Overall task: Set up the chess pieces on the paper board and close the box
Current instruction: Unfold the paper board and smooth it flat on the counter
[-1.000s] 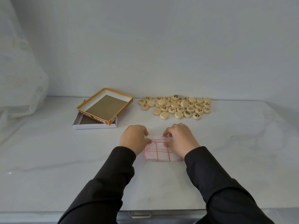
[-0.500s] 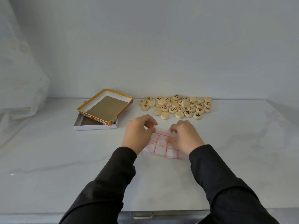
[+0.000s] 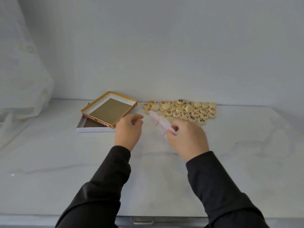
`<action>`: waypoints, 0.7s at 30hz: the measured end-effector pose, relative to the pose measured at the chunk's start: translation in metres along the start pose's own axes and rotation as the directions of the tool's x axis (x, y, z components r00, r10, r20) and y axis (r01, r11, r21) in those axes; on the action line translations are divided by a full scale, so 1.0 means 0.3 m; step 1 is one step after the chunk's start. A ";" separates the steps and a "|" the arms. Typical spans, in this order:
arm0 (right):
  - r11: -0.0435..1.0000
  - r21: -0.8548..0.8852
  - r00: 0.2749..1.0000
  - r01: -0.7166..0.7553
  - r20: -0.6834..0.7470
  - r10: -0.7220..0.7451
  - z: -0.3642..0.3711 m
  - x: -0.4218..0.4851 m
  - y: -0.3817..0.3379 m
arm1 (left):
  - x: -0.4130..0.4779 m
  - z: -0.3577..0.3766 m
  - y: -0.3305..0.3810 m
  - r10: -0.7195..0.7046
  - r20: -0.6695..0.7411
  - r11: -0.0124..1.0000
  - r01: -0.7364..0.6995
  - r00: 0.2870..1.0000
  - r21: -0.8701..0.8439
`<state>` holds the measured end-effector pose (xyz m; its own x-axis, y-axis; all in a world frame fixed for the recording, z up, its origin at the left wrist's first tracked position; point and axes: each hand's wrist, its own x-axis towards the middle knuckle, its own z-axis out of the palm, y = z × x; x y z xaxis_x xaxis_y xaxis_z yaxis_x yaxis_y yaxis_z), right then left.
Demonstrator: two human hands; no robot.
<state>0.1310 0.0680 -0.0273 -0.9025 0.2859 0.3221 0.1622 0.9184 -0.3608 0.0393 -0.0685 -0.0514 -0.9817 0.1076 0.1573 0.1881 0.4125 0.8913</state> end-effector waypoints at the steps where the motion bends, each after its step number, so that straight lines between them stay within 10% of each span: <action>1: 0.995 0.099 0.995 -0.015 0.104 0.005 0.012 -0.008 -0.016 | 0.013 -0.015 -0.007 -0.062 0.001 0.998 0.062 0.998 -0.028; 6: 0.762 0.557 0.897 -0.331 0.436 0.071 0.025 -0.009 0.008 | 0.052 -0.076 -0.029 -0.237 0.006 0.963 0.236 0.971 -0.127; 12: 0.991 0.085 0.916 -0.107 0.396 0.065 0.081 0.006 0.074 | 0.052 -0.070 -0.027 -0.137 0.014 0.987 0.135 0.991 0.087; 16: 0.964 -0.264 0.838 0.040 0.534 0.111 0.096 0.005 0.069 | 0.019 -0.018 -0.018 -0.034 0.303 0.922 -0.087 0.952 0.377; 21: 0.972 -0.215 0.909 -0.093 0.380 0.171 0.068 0.007 0.063 | -0.021 0.027 0.003 -0.032 0.377 0.853 -0.171 0.926 0.494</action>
<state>0.1241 0.0803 -0.0512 -0.9443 0.3130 -0.1020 0.3274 0.9250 -0.1926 0.0459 -0.0614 -0.0551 -0.9032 0.4271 -0.0428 0.3440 0.7799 0.5230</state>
